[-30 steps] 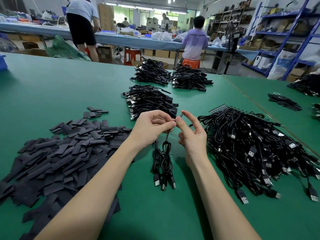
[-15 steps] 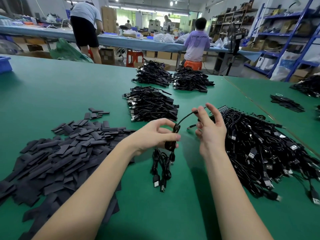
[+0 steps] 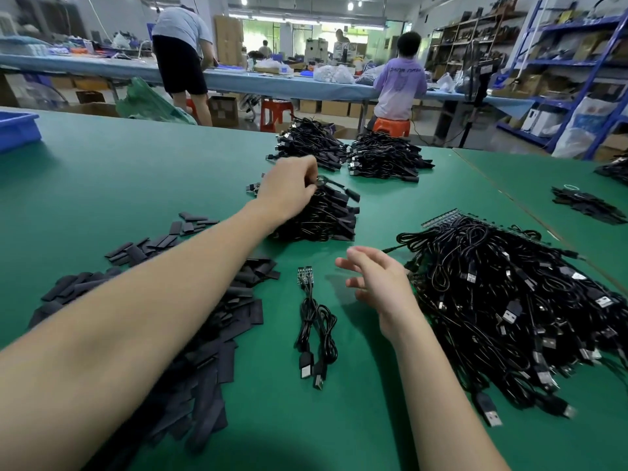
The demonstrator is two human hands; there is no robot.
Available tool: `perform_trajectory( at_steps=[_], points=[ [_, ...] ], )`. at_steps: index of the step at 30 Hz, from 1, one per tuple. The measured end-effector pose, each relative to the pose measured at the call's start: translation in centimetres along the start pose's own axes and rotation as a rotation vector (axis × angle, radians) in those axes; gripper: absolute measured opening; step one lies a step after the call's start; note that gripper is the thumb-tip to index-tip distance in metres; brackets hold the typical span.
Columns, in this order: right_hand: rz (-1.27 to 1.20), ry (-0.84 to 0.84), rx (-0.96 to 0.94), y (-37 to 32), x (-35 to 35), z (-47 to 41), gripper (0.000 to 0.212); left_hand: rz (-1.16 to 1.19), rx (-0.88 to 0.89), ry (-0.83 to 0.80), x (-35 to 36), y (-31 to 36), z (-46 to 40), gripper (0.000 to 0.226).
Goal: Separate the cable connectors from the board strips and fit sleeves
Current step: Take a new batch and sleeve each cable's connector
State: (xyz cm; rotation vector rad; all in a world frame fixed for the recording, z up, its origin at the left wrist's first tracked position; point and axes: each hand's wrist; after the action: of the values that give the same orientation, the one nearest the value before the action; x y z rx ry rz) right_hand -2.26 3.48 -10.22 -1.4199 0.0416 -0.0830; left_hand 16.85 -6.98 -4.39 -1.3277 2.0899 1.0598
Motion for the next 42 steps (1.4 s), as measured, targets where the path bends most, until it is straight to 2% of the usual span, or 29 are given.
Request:
perform_trajectory(
  at_steps=[3,9,13,15,18,20,23,27,32,35,39,42],
  points=[
    [0.077,-0.016,-0.023,0.3,0.2,0.1,0.01,-0.193,0.077,-0.145,1.6,-1.5,0.5,0.01],
    [0.184,-0.049,-0.095,0.7,0.7,0.2,0.007,-0.139,0.113,-0.036,1.3,-2.0,2.5,0.023],
    [0.44,0.001,-0.203,1.1,1.3,-0.1,0.009,0.014,-0.05,0.111,-0.2,-1.5,5.6,0.018],
    [0.62,0.023,-0.229,1.0,1.6,0.0,0.015,0.083,-0.158,0.13,-0.5,-1.1,7.7,0.009],
    [0.868,0.01,-0.217,0.6,2.3,0.5,0.031,0.218,-0.288,0.039,-0.4,-0.4,10.3,0.007],
    [0.917,-0.005,-0.192,0.6,2.9,0.8,0.032,0.253,-0.348,-0.069,-0.1,-0.2,11.3,0.009],
    [0.747,-0.038,-0.141,0.6,2.9,1.0,0.022,0.242,-0.387,-0.178,0.2,0.0,11.6,0.005],
    [0.418,-0.06,-0.077,0.5,2.0,0.8,0.017,0.308,-0.435,-0.153,0.0,0.3,11.6,0.008],
    [0.265,-0.121,-0.047,-0.3,0.5,0.9,0.023,0.923,-0.724,-0.187,-1.2,1.4,11.1,0.006],
    [0.073,-0.064,-0.049,-0.8,0.5,0.8,0.02,1.064,-0.739,-0.263,-1.7,2.0,11.1,0.008],
    [0.019,-0.018,-0.091,-1.1,0.7,0.7,0.007,1.191,-0.708,-0.365,-1.7,2.5,11.4,0.007],
    [-0.055,-0.045,-0.03,-1.0,0.3,0.6,0.01,1.31,-0.753,-0.417,-1.7,2.8,11.6,0.008]
  ],
)
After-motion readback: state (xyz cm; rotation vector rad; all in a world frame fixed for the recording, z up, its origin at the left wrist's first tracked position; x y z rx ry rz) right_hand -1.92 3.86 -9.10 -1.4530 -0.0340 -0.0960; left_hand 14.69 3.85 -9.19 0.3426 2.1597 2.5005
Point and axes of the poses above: each hand's wrist, its own z-axis away from the middle knuckle, its own x-axis out of the palm, y = z × x, and after that the axes turned 7 degrees about y, right-handed
